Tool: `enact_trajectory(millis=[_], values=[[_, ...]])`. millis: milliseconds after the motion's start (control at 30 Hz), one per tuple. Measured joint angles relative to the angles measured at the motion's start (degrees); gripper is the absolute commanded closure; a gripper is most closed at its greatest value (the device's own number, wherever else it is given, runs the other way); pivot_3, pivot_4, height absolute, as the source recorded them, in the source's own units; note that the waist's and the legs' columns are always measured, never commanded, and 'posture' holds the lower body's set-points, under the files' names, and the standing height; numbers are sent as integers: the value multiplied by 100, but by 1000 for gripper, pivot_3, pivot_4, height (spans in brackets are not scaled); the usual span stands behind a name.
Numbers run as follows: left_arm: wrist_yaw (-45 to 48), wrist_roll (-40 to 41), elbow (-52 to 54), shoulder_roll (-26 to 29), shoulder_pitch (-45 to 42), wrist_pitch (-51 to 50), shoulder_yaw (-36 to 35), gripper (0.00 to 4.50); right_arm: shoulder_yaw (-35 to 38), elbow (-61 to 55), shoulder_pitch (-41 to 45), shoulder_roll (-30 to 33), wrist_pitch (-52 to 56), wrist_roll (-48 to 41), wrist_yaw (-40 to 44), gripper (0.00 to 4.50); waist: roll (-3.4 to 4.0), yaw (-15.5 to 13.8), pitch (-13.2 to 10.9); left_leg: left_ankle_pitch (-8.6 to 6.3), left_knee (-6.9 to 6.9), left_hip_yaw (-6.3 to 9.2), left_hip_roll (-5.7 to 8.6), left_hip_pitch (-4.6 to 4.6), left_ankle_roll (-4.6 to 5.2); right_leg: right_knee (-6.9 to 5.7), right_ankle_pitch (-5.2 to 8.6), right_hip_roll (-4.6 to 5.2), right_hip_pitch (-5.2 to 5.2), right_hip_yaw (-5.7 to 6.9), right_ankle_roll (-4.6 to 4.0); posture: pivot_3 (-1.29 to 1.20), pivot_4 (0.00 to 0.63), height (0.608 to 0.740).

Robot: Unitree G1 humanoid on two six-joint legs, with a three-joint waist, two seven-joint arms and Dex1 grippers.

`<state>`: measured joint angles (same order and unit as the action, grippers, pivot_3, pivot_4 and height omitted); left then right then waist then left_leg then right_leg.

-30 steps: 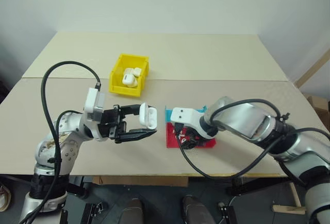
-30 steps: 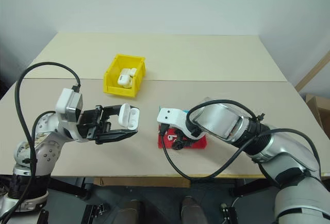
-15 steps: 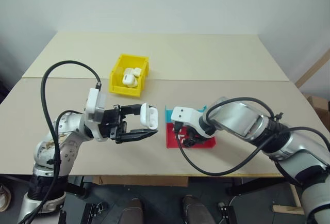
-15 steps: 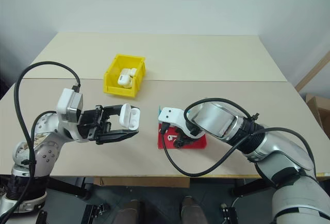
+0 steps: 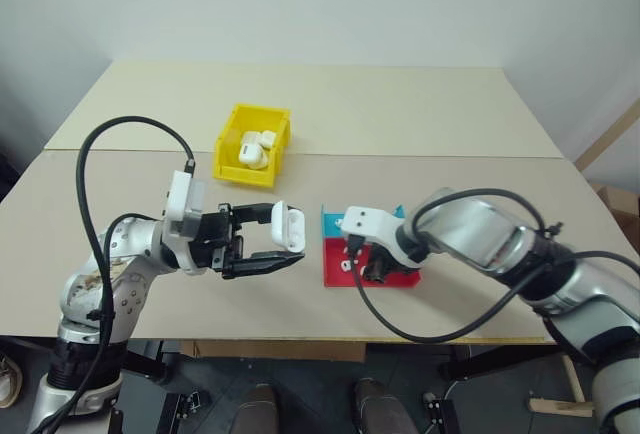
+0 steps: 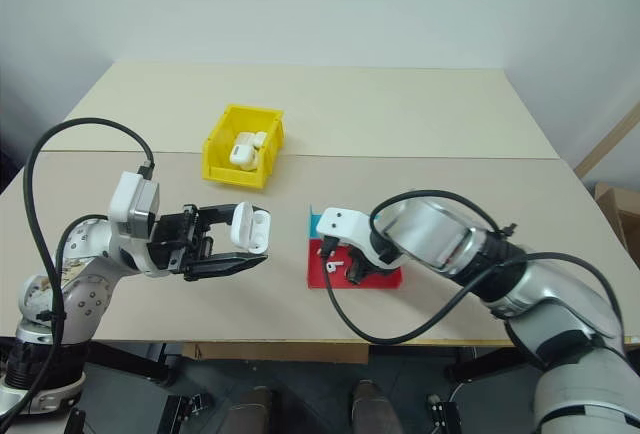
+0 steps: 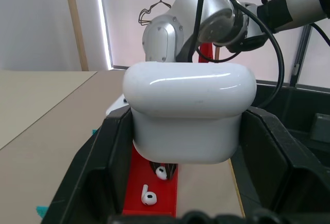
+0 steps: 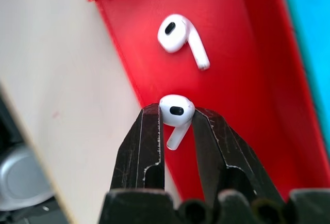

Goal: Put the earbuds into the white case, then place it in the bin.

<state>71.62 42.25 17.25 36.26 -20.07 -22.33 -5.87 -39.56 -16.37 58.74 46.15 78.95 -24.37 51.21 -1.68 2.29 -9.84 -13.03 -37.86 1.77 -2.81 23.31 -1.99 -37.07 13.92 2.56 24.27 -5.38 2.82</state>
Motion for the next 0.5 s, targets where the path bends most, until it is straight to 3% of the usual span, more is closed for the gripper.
enact_trajectory(millis=[133, 267, 367, 500], values=[[22, 253, -171, -79, -291, -136, -2, 1717, 2145, -391, -530, 160, -29, -739, 240, 3868, -2, -2, 1, 0, 0, 3, -1, -4, 1, 1, 0, -2, -8, 2, 1, 0, 150, 740], [72, 537, -433, -157, -546, -328, -33, 1717, 4293, -851, -1243, -570, -416, -1300, -144, 3868, -6, 14, 3, 0, 4, 2, -1, -9, 1, -2, 1, -4, -10, -1, 2, 0, 150, 740], [157, 625, -679, -213, -708, -425, -22, 1717, 5121, -1392, -1804, -1337, -1146, -1464, -606, 3868, -3, 27, 2, 0, 4, 0, -1, -6, 1, -3, 1, -5, -6, -4, 3, 0, 150, 740], [272, 625, -1009, -372, -1081, -435, 78, 1717, 5319, -1748, -1835, -2157, -1704, -1665, -1242, 3868, -3, 35, 2, 0, 3, 2, -1, -11, 1, -7, 0, -6, -8, -2, 2, 0, 150, 740]])
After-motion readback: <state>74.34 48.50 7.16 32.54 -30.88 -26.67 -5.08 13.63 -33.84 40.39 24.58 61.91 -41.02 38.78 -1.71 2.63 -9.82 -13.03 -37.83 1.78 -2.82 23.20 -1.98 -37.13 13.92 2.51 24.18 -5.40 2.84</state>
